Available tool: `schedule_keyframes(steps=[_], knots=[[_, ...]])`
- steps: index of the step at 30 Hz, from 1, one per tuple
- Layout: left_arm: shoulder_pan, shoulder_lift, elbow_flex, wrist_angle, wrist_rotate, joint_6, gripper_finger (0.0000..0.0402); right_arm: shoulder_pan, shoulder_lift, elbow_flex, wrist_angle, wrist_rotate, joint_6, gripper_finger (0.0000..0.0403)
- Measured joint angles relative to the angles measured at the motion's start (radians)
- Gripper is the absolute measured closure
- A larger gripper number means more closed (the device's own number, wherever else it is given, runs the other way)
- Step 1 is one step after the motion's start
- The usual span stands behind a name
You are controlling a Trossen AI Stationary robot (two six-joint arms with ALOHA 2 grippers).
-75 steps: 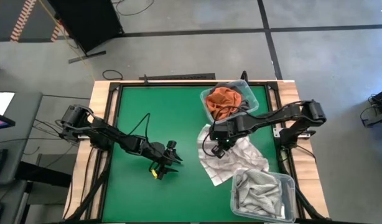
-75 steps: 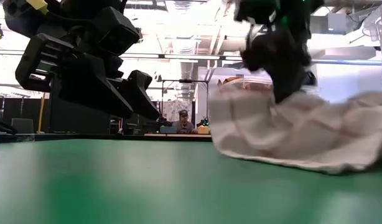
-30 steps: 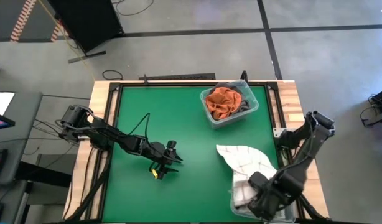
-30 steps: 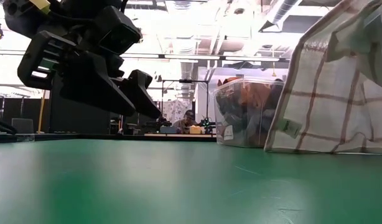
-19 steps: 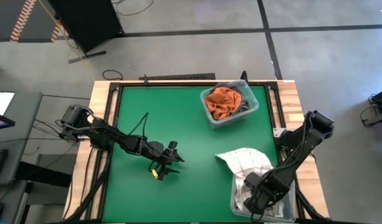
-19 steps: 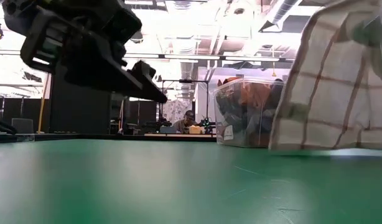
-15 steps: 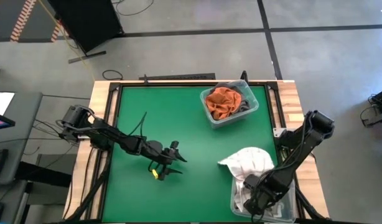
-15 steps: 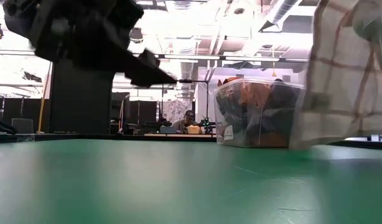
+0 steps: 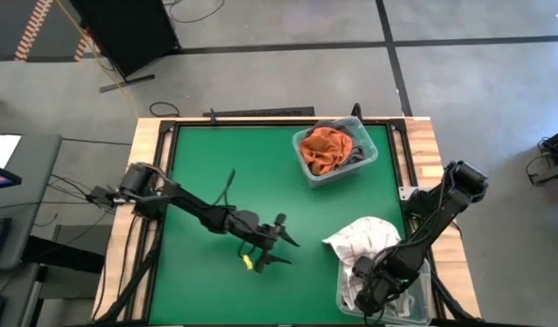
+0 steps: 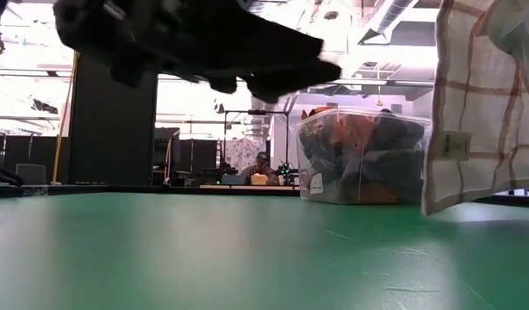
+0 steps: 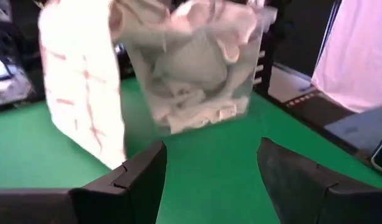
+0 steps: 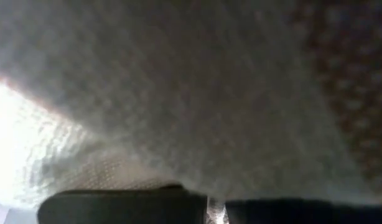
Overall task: Sort towels by color in basket
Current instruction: Put the white patterned towel into the bottom transparent bin
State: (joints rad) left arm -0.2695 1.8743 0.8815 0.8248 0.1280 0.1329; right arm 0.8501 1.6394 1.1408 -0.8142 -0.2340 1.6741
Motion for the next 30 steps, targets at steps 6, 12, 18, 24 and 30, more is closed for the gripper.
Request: schedule_keyframes(steps=[6,12,18,24,30], knots=[[0.007,0.148,0.183,-0.002,-0.001,-0.025,0.0162,-0.006,0.000,0.000,0.012,0.004,-0.001,0.0347],[0.030,0.281,0.373,-0.069,-0.002,-0.060,0.0162,-0.006,0.000,0.000,0.018,0.008,-0.001,0.0347],[0.079,0.373,0.557,-0.271,-0.095,-0.140,0.0162,-0.007,0.000,0.000,0.033,0.009,0.000,0.0347],[0.099,0.372,0.581,-0.320,-0.100,-0.121,0.0162,0.001,0.000,0.000,0.044,0.012,-0.003,0.0346],[0.117,0.372,0.581,-0.345,-0.108,-0.132,0.0162,0.000,0.001,0.015,0.052,0.006,-0.030,0.0346]])
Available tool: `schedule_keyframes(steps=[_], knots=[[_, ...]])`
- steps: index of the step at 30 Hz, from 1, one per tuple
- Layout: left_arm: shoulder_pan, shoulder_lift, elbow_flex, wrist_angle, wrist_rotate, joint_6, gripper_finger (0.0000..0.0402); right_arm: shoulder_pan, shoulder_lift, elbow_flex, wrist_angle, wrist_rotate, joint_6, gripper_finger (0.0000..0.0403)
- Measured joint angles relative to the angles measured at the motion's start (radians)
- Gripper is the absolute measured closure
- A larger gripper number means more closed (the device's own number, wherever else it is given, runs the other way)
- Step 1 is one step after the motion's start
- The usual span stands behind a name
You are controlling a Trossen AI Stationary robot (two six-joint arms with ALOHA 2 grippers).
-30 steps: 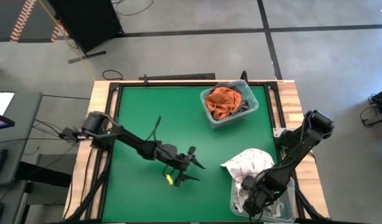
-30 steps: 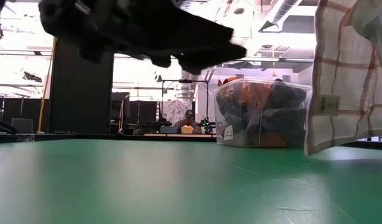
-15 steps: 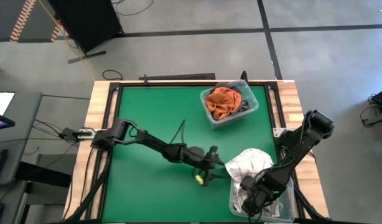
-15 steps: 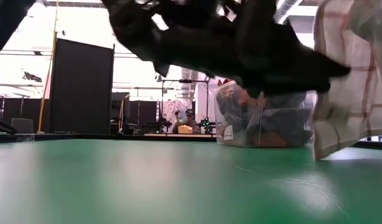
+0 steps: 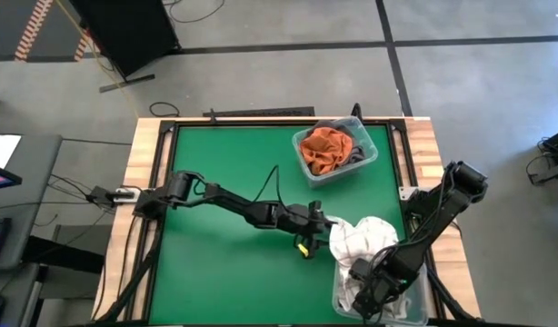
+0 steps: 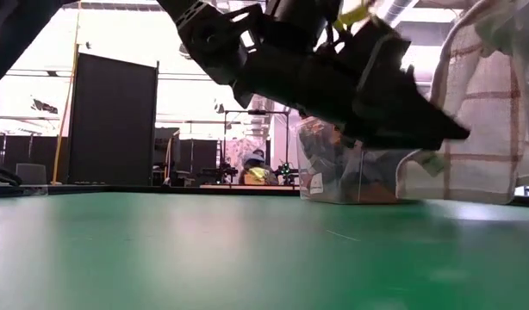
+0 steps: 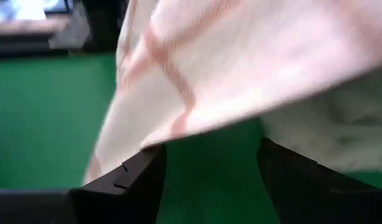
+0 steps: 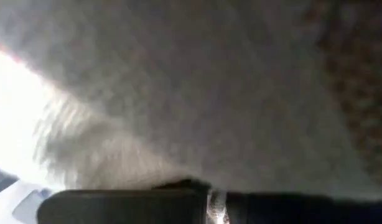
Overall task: Sort towels by color in basket
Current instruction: Put the white patterned towel into the bottom transparent bin
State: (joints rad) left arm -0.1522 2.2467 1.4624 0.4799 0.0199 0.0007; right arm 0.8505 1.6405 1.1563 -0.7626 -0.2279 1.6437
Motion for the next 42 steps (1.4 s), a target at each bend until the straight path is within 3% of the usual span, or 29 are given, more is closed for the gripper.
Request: schedule_keyframes(steps=[10,20,25,38,42], knots=[[-0.031,-0.018,-0.001,-0.195,-0.064,0.055,0.0162,0.000,0.000,0.035,-0.011,0.000,-0.007,0.0346],[-0.093,-0.117,-0.002,-0.379,-0.305,0.184,0.0162,0.027,-0.002,0.079,-0.051,-0.001,-0.022,0.0346],[-0.120,-0.131,-0.001,-0.352,-0.424,0.242,0.0162,0.033,-0.003,0.107,-0.078,0.016,-0.015,0.0346],[-0.152,-0.131,-0.002,-0.501,-0.440,0.181,0.0162,0.045,-0.003,0.109,-0.069,0.021,-0.001,0.0346],[-0.174,-0.138,-0.002,-0.519,-0.503,0.188,0.0162,0.052,-0.004,0.109,-0.055,0.021,0.007,0.0346]])
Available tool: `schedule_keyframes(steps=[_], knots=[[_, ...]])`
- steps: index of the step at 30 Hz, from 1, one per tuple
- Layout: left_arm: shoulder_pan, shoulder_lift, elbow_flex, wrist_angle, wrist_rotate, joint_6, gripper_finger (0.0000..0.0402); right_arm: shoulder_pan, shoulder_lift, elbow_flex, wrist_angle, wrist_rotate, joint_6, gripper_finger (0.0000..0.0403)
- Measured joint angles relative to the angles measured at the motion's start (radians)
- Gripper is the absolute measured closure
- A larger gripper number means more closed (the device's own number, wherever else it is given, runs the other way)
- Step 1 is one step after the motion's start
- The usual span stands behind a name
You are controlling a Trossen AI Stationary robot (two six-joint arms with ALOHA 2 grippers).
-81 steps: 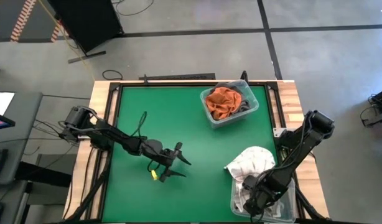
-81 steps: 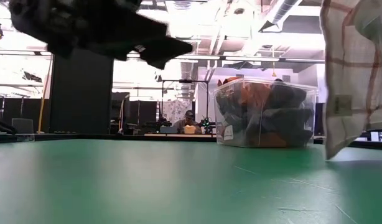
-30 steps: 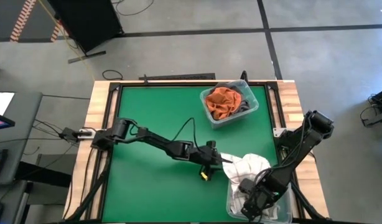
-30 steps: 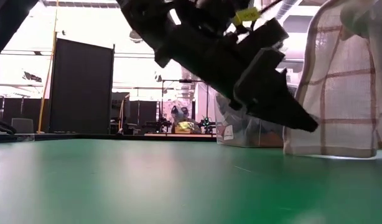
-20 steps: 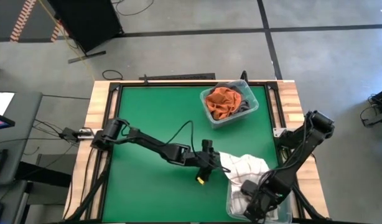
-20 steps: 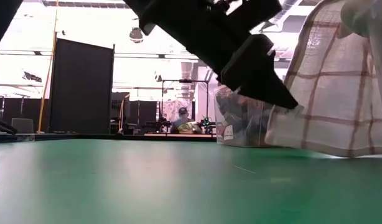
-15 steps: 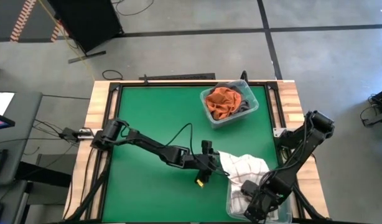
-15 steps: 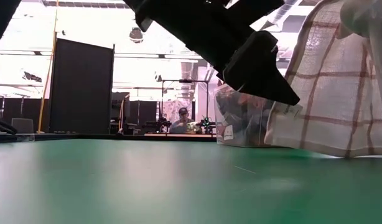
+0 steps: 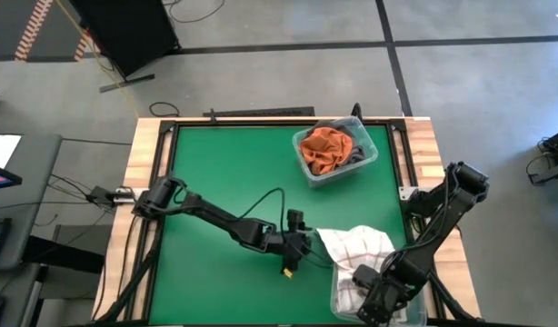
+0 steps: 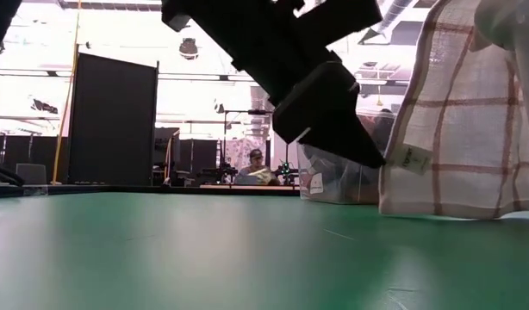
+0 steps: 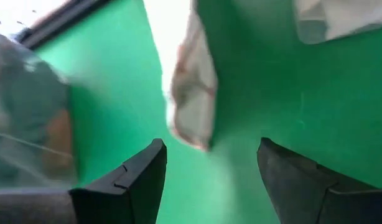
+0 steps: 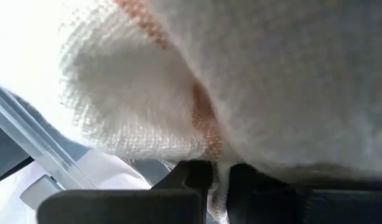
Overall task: Sort towels by color in basket
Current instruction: Put the white patterned towel into the bottom transparent bin
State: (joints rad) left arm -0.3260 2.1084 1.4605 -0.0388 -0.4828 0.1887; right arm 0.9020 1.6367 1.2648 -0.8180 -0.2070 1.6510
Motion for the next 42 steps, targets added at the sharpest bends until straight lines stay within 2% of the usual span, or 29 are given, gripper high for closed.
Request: schedule_keyframes(steps=[3,7,9,14,18,21,30,32,35,39,42], knots=[[-0.007,-0.012,-0.001,0.015,-0.046,0.028,0.0162,0.001,0.000,0.000,0.006,0.000,0.000,0.0346],[0.025,-0.015,0.000,0.120,-0.021,0.053,0.0162,0.001,0.000,0.000,0.013,0.000,0.000,0.0346],[0.052,-0.015,0.000,0.160,0.043,0.039,0.0162,0.001,0.000,0.000,0.013,0.000,0.000,0.0346],[0.116,-0.015,0.000,0.216,0.291,-0.034,0.0162,0.001,0.000,0.000,0.013,0.000,0.001,0.0346],[0.145,-0.015,0.000,0.245,0.387,-0.030,0.0162,0.001,0.000,0.000,0.012,0.000,-0.004,0.0346],[0.151,-0.014,0.000,0.274,0.410,-0.013,0.0171,0.001,0.000,0.000,0.012,-0.001,-0.015,0.0346],[0.151,-0.013,0.000,0.342,0.435,0.085,0.0266,-0.001,-0.026,0.000,0.011,-0.001,-0.022,0.0346],[0.151,-0.013,0.000,0.361,0.471,0.104,0.0290,-0.001,-0.039,0.000,0.011,0.003,-0.022,0.0346],[0.151,-0.013,0.000,0.391,0.515,0.120,0.0327,-0.001,-0.060,0.000,0.011,0.037,-0.023,0.0346],[0.151,-0.013,0.001,0.395,0.523,0.148,0.0383,-0.001,-0.076,0.000,0.006,0.086,-0.044,0.0346],[0.151,-0.013,0.001,0.406,0.523,0.166,0.0397,-0.001,-0.078,0.000,-0.017,0.120,-0.057,0.0346]])
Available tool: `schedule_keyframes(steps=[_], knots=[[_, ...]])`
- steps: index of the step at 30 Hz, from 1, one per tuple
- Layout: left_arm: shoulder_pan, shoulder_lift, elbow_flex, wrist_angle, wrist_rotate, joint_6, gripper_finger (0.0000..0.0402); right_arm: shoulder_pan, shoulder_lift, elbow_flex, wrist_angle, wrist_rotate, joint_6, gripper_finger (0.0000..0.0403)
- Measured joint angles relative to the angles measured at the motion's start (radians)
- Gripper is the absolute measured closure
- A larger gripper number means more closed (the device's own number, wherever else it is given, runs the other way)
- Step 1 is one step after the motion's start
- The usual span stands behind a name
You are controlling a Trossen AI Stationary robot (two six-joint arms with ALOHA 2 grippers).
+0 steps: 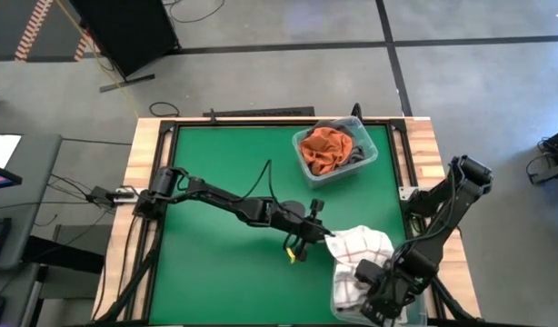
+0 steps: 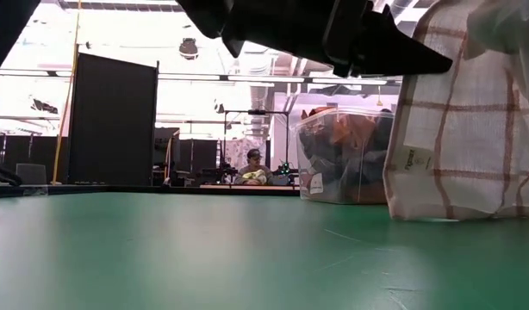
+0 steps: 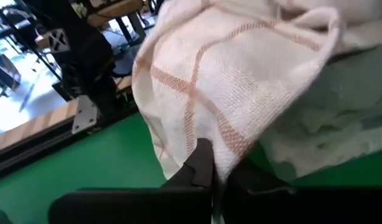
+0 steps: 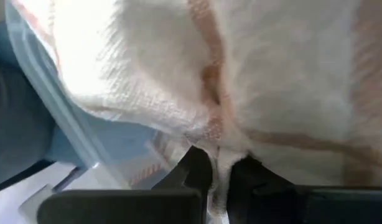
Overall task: Sort towels by color in basket
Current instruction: Put the white patterned towel into the bottom transparent bin
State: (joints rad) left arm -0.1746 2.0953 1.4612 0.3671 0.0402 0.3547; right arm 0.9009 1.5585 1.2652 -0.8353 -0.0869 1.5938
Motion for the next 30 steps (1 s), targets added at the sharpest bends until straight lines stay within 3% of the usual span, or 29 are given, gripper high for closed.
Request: schedule_keyframes(steps=[8,17,20,30], knots=[[0.000,0.000,0.000,0.037,0.000,0.020,0.0401,-0.013,0.000,0.000,-0.024,0.079,-0.078,0.0328],[-0.001,0.000,0.000,0.035,0.028,0.042,0.0401,-0.025,0.000,0.000,-0.051,0.063,-0.077,0.0157],[-0.001,-0.003,0.000,0.041,0.031,0.053,0.0401,-0.025,0.000,0.000,-0.076,0.040,-0.066,0.0121],[-0.006,-0.005,0.050,-0.020,0.045,0.068,0.0401,-0.014,0.000,0.133,-0.210,0.056,-0.081,0.0111]])
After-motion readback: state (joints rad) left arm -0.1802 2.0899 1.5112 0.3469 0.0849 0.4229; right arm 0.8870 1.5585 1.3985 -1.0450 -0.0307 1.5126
